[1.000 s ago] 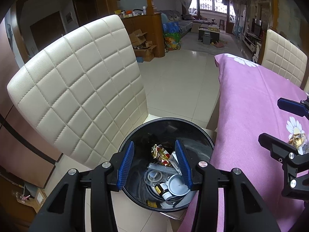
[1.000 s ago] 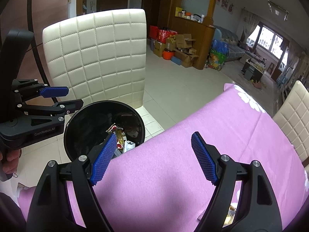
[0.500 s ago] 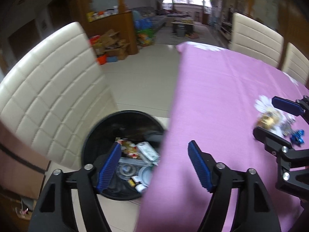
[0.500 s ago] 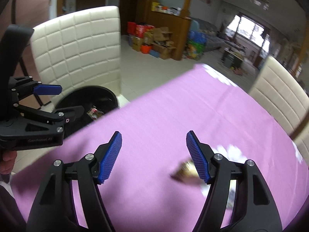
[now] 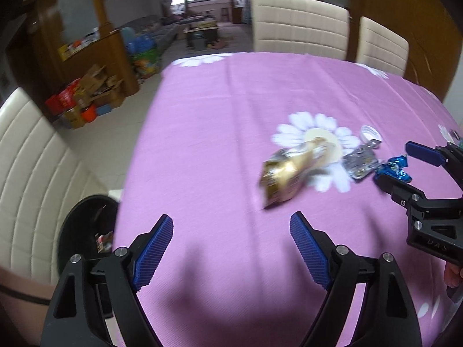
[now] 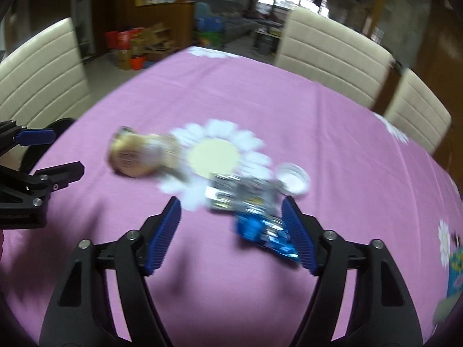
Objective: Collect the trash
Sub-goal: 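Move both open tools back over the table toward the remaining trash, then grasp the bread bag with the left tool while the right grasps the blue wrapper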
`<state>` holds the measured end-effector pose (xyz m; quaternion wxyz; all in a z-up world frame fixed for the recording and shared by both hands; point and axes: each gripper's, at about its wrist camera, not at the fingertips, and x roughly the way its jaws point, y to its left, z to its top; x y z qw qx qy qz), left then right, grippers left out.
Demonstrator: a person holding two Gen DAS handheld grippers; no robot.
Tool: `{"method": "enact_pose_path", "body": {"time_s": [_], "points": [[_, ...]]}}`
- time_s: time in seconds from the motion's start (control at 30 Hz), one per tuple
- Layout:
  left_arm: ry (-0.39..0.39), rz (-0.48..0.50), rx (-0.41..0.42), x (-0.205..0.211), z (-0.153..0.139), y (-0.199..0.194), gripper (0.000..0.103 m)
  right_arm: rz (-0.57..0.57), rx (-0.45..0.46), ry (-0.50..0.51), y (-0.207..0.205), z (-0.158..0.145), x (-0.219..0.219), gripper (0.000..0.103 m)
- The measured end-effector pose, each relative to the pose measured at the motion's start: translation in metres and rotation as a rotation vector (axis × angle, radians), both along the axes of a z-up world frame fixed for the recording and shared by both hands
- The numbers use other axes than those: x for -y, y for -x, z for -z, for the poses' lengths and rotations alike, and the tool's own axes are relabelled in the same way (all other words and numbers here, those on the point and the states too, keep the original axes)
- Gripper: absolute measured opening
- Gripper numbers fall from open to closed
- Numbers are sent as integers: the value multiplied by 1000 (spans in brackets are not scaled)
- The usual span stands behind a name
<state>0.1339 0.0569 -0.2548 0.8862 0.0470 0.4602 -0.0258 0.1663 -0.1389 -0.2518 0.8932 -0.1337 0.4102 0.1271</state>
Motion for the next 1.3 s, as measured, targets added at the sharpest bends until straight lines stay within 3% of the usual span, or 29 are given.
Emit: {"method": "enact_pose_path", "body": {"time_s": [0.2, 0.43, 0.6, 0.67, 0.73, 0.8, 1.0, 1.3], "points": [[-17, 65, -12, 28, 7, -25, 81, 77, -18, -32, -12, 9, 30, 83], [-24, 117, -35, 43, 21, -49, 81, 102, -53, -50, -25, 25, 36, 83], [-31, 149, -22, 48, 27, -56, 81, 111, -78, -82, -32, 33, 40, 66], [-21, 158, -16, 49, 27, -56, 80, 105, -77, -89, -32, 32, 39, 64], [-10, 163, -24, 48, 28, -57, 57, 98, -73, -89, -30, 32, 37, 63], [4, 162, -46, 47, 31, -58, 41, 89, -74, -89, -29, 32, 35, 62], [28, 127, -42, 32, 28, -49, 31, 34, -77, -74, -26, 30, 21, 62], [36, 31, -18, 1, 12, -15, 30, -68, -40, -85, -11, 7, -12, 62]]}}
